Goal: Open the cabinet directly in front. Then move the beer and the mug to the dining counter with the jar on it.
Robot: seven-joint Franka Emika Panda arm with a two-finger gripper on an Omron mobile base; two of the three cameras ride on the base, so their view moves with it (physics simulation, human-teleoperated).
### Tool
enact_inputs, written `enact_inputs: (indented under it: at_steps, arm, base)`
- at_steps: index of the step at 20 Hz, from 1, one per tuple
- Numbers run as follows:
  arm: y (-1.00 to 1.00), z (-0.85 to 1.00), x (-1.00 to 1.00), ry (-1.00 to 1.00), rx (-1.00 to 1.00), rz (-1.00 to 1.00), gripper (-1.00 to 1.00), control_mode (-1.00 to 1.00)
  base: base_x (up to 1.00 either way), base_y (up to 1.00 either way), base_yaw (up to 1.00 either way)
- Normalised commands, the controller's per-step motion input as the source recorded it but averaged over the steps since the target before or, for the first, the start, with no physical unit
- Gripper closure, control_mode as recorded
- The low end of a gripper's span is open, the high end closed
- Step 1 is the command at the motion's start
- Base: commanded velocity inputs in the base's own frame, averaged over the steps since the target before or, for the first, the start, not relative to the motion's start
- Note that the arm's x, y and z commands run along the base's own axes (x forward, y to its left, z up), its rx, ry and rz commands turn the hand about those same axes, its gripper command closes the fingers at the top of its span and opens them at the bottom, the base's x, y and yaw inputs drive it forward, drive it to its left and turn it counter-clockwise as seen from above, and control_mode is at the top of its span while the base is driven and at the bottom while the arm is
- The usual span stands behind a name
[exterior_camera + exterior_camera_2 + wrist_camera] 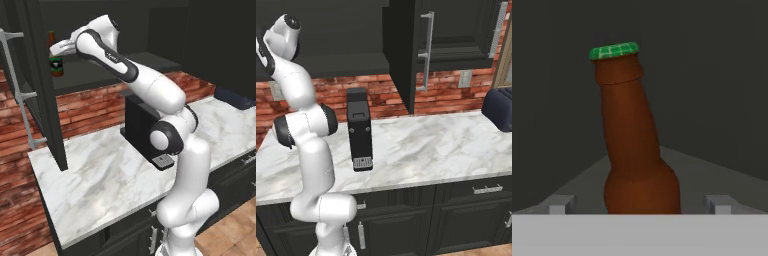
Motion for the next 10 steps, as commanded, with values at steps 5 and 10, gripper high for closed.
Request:
enact_inputs:
  at_steps: [5,10]
  arm:
    - [0.18,0.00,0.27,0.00,-0.03,-0.06,-1.00,-1.00]
    - [0.17,-0.01,0.16,0.00,-0.04,-0.04,1.00,-1.00]
  base:
    - [0.00,0.00,0.00]
    - [0.00,0.00,0.00]
